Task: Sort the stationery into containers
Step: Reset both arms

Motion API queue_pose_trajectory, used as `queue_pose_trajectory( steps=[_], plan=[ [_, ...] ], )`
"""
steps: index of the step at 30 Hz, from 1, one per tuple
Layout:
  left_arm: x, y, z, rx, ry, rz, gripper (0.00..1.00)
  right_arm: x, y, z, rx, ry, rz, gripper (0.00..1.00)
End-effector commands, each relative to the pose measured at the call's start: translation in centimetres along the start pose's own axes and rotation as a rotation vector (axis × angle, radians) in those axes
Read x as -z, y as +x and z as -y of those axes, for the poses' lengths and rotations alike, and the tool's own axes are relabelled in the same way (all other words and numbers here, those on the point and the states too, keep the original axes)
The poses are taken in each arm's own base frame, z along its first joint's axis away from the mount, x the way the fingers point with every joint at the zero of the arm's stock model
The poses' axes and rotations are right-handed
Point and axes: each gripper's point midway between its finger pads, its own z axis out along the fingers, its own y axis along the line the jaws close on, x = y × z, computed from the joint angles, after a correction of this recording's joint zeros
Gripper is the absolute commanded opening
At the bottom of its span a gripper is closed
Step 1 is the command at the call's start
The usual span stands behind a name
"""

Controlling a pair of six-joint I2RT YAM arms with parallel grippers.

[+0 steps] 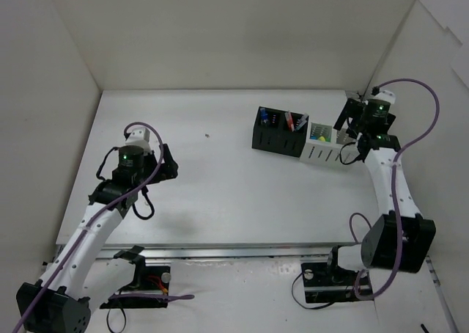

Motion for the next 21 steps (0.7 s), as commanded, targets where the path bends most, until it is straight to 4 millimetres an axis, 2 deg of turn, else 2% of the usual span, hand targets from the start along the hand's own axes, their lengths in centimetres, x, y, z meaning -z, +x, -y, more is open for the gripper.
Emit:
queue_pose_trajectory(
  steps=[1, 3, 4, 5, 6, 7, 8, 9, 10, 11, 12, 13, 15, 17, 21],
  plan=[
    [1.4, -2.5, 0.5, 0.008, 0.016, 0.088, 0.99, 6.3, -6.4, -1.2, -0.044, -0.094, 0.201, 0.98],
    [1.8, -2.5, 0.3, 0.012, 0.007, 0.085, 0.99, 7.6, -5.5, -0.9, -0.067, -0.091, 0.183, 0.98],
    [2.2, -3.0, -0.4, 0.023, -0.036, 0.112, 0.99, 9.2, -5.7, -0.8, -0.076, -0.106, 0.210, 0.98],
    [2.4, -3.1, -0.6, 0.029, -0.047, 0.117, 1.00, 9.9, -5.3, -0.9, -0.080, -0.116, 0.215, 0.98],
    [2.7, -3.1, -1.2, 0.034, -0.077, 0.122, 0.99, 10.0, -3.7, -0.5, -0.096, -0.116, 0.196, 0.98],
    [3.2, -3.3, -1.4, 0.045, -0.087, 0.135, 0.99, 12.0, -3.7, -0.3, -0.114, -0.130, 0.240, 0.98],
    [3.5, -3.4, -1.5, 0.063, -0.097, 0.145, 0.99, 12.5, -2.9, -0.2, -0.131, -0.136, 0.240, 0.98],
    [3.7, -3.3, -2.1, 0.078, -0.128, 0.149, 1.00, 12.2, -0.7, 0.0, -0.158, -0.134, 0.205, 0.98],
    [4.0, -3.4, -2.1, 0.094, -0.127, 0.158, 0.99, 13.8, -0.4, -0.4, -0.166, -0.187, 0.233, 0.98],
    [4.2, -3.3, -2.0, 0.116, -0.123, 0.161, 0.99, 14.0, 0.5, -0.6, -0.172, -0.204, 0.224, 0.98],
    [4.3, -3.4, -1.8, 0.119, -0.110, 0.167, 0.99, 13.9, 2.2, -0.7, -0.165, -0.222, 0.195, 0.98],
    [4.5, -3.2, -1.5, 0.119, -0.087, 0.165, 1.00, 14.8, 2.6, -0.9, -0.164, -0.254, 0.204, 0.98],
    [4.5, -2.8, -1.6, 0.125, -0.083, 0.161, 0.99, 15.1, 4.4, -0.7, -0.154, -0.254, 0.161, 0.98],
    [4.6, -2.4, -1.8, 0.134, -0.088, 0.163, 1.00, 15.6, 5.2, -0.4, -0.141, -0.251, 0.154, 0.98],
    [4.5, -1.8, -2.1, 0.148, -0.095, 0.158, 1.00, 15.3, 6.8, 0.0, -0.127, -0.241, 0.131, 0.98]
  ],
)
